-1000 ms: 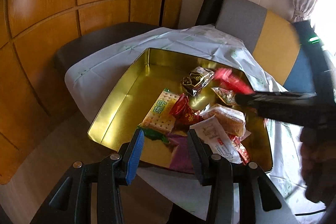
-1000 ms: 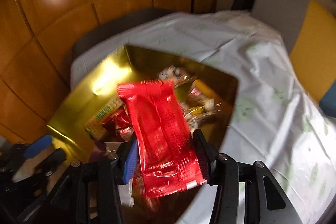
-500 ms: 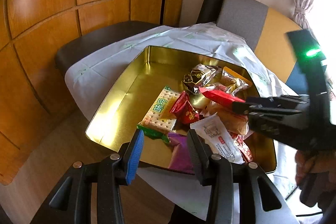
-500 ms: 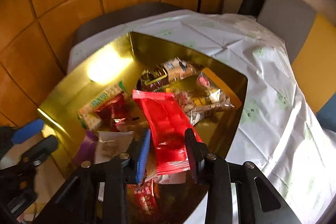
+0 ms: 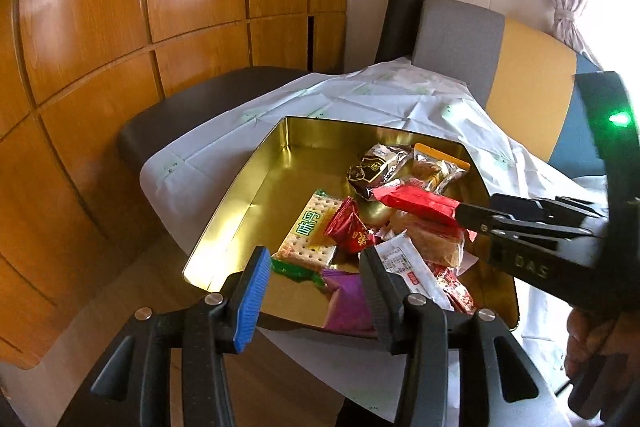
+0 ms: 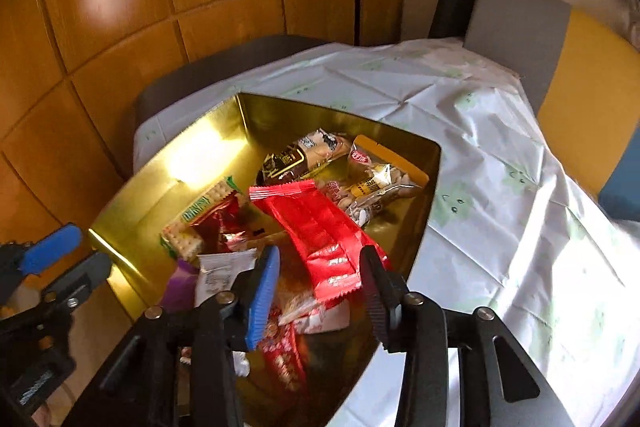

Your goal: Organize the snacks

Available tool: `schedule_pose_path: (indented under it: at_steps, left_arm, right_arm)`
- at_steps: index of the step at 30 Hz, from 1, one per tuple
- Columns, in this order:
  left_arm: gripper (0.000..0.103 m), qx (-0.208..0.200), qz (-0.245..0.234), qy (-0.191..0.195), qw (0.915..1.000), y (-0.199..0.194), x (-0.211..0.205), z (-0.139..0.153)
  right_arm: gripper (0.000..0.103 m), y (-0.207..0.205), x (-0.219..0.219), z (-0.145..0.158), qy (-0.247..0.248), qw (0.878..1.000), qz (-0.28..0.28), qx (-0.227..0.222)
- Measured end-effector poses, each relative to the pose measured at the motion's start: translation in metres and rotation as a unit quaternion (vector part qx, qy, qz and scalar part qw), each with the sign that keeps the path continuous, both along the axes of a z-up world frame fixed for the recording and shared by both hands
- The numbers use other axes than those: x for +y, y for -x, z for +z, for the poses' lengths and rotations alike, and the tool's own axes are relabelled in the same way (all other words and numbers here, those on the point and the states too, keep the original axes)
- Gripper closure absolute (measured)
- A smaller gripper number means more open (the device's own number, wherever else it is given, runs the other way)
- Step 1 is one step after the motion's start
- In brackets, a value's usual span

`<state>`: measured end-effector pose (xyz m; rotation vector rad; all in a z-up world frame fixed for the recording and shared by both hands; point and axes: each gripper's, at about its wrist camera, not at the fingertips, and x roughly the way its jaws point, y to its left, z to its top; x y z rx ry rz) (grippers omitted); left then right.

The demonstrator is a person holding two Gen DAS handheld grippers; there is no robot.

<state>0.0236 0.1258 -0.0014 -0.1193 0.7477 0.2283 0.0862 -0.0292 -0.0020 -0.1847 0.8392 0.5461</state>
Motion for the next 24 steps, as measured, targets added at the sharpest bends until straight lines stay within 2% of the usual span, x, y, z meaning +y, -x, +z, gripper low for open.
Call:
schedule_pose_path:
  at_steps: [6,10,17,24]
  left_arm:
    - [0.055,-0.007,0.001,-0.011,0.9999,0.006,-0.008,0.004]
    - [0.045,-0.014,-0.005,-0.018,0.9997,0.011,-0.016,0.007]
    - [0.040,-0.023,-0.011,-0.026,0.9993,0.020,-0.028,0.012]
    - [0.037,-0.041,-0.005,-0.037,0.9985,0.030,-0.038,0.017]
  right_arm:
    - [0.050,0.025,-0.017,0.008,-0.014,0.999,-0.037,-0.018]
    - [0.043,0.042,-0.032,0.010,-0.020,0.997,-0.073,-0.033]
    - [0.035,0.066,-0.055,0.006,-0.027,0.992,-0.120,-0.042]
    - [0.030,0.081,-0.064,0.007,-0.029,0.989,-0.134,-0.054]
